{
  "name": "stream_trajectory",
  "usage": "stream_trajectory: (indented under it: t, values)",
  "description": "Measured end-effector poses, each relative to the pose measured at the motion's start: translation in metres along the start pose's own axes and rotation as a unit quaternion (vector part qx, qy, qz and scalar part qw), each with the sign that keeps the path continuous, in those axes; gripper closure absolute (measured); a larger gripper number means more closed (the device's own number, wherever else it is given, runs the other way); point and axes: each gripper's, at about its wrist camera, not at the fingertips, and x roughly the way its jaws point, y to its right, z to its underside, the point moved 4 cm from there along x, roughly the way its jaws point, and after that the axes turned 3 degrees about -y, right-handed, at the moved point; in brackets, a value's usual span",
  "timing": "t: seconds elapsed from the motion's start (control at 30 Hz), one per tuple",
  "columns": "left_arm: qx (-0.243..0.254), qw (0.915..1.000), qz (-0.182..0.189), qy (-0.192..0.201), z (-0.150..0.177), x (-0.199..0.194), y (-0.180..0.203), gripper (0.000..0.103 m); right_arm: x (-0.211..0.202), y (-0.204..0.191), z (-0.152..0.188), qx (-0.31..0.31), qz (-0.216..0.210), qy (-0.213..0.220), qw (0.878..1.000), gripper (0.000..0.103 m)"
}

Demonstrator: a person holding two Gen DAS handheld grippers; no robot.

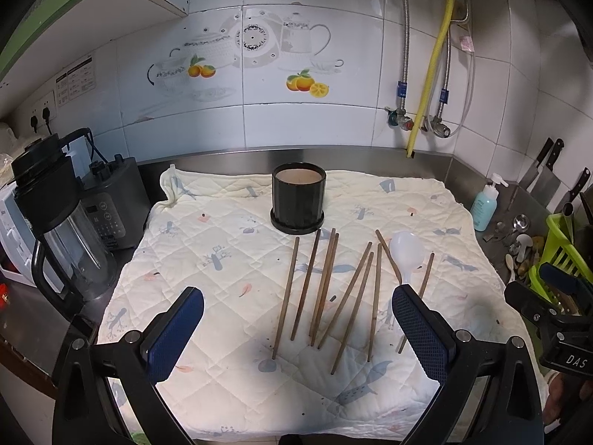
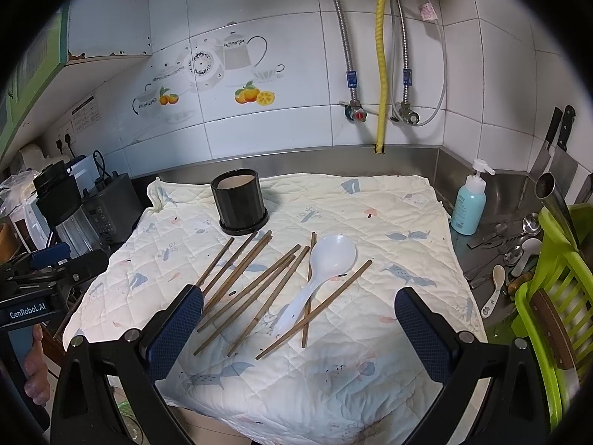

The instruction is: Organize utensils

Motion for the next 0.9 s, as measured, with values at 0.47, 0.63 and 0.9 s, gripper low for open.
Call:
stream_trajectory:
  t: [0.47,0.63,0.9]
  values:
    - [0.0,1.0,-0.001,-0.004,-0.002,0.006,0.003,0.0,0.003,0.0,-0.001,0.001,-0.001,-0.001,1.0,0.0]
    - [0.0,1.0,-0.002,-0.005,-0.002,0.008,0.004,0.0,0.003,0.0,-0.002,0.001,0.0,-0.001,1.0,0.0]
    - [-0.001,1.0,-0.002,-0.006,-0.005,0.013,0.003,0.0,0.005,0.0,-0.002,0.003,-0.001,-0.002,1.0,0.0]
